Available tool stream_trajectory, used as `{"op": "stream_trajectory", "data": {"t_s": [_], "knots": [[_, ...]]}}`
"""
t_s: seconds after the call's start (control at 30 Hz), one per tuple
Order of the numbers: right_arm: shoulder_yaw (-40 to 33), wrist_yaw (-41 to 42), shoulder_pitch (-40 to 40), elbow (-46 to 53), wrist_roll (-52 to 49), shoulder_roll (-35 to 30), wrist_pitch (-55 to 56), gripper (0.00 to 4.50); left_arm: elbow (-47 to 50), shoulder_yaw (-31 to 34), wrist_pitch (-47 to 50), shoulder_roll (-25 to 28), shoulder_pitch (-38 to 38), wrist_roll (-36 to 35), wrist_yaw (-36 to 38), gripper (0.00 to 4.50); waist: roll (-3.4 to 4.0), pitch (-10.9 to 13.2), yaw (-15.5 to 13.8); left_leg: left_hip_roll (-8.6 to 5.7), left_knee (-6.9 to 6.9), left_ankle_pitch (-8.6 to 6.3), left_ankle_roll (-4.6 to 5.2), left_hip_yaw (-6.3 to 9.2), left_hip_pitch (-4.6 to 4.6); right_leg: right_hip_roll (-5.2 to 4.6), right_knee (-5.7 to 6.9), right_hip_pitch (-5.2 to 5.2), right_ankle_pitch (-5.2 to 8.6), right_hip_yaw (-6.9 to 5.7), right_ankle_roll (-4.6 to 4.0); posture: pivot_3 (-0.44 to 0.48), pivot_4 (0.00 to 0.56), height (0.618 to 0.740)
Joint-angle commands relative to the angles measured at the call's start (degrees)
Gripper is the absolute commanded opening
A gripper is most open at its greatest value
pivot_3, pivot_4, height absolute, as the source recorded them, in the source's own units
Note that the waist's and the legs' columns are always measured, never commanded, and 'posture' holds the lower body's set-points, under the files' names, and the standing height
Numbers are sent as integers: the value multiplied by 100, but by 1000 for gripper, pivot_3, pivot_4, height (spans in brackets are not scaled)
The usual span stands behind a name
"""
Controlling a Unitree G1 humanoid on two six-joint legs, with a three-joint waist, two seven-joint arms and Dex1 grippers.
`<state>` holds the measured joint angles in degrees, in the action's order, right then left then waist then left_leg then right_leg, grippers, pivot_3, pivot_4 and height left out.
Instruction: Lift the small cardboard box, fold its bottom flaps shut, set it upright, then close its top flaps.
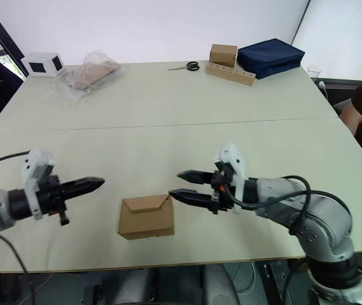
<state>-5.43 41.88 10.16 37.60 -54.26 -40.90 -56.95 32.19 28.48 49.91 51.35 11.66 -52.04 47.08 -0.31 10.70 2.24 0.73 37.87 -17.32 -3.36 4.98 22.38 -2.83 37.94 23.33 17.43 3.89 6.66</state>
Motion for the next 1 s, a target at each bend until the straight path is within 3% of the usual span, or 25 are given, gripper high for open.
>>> {"op": "stream_trajectory", "data": {"t_s": [0.03, 0.2, 0.53, 0.63, 0.8, 1.0], "knots": [[-260, 359, -420, 190, -15, -367, 182, 2637, 278, 355, -196, 145, 774, 263, 477, 0, -1, 1, 0, 0, 1, 0, 0, -3, 0, 1, 1, 1, 0, 1, 0, 0, 150, 740], [-365, 724, -952, 147, 132, -896, 346, 2637, 271, 419, -464, -25, 1500, 513, 701, 0, -3, 2, -18, 2, 1, 0, 0, -6, -12, 5, 1, -11, 1, 2, -2, 0, 150, 740], [-247, 722, -1099, 423, -109, -1036, 311, 2637, 593, 249, -471, -394, 1616, 349, 439, 0, -7, 2, -114, 4, 3, 0, 0, -5, -11, 5, -1, -12, 0, 2, -1, 0, 150, 740], [-241, 516, -856, 403, -137, -838, 416, 2637, 517, 316, -364, -498, 1325, 22, 260, 0, -8, 1, -129, 3, 6, 0, -1, -5, -12, 5, 2, -14, 0, 2, -1, 0, 150, 740], [244, 100, 153, 405, -335, -295, 282, 2637, 521, 290, 75, -496, 281, -1277, -363, 0, -9, 1, -146, 5, 10, 0, -1, 0, -16, 8, 4, -20, -1, 0, -2, 0, 150, 740], [1248, -447, 855, 245, 19, 431, 127, 2637, 823, -713, 92, -523, -412, -1020, -875, 0, -8, 1, -112, 4, 5, 0, -2, 0, -7, 5, 1, -6, -1, 2, -1, 0, 150, 740]]}}
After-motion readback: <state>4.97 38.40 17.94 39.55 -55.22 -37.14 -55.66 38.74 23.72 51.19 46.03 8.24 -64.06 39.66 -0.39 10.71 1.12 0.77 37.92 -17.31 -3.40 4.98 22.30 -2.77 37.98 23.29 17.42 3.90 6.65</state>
